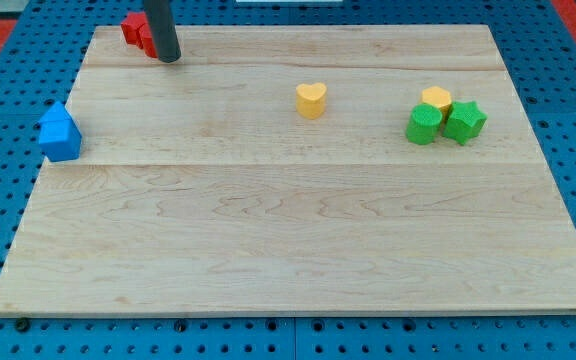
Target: Point your arm towards the yellow heart
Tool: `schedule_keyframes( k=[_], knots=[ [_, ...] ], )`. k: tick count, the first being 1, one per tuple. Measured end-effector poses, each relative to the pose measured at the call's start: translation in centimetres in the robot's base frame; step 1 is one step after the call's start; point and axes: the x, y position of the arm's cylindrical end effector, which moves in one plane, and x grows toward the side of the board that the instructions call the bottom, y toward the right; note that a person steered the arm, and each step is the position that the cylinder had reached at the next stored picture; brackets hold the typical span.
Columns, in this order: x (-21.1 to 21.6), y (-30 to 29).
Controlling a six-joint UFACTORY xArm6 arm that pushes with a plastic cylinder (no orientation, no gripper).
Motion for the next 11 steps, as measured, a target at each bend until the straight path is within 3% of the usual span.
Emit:
schedule_keyframes(
  k=[3, 5, 7, 11],
  knots=[
    [0.7, 4.1],
    [4.4, 7.5],
    [4.5, 15.2],
    [4.5, 14.3]
  ],
)
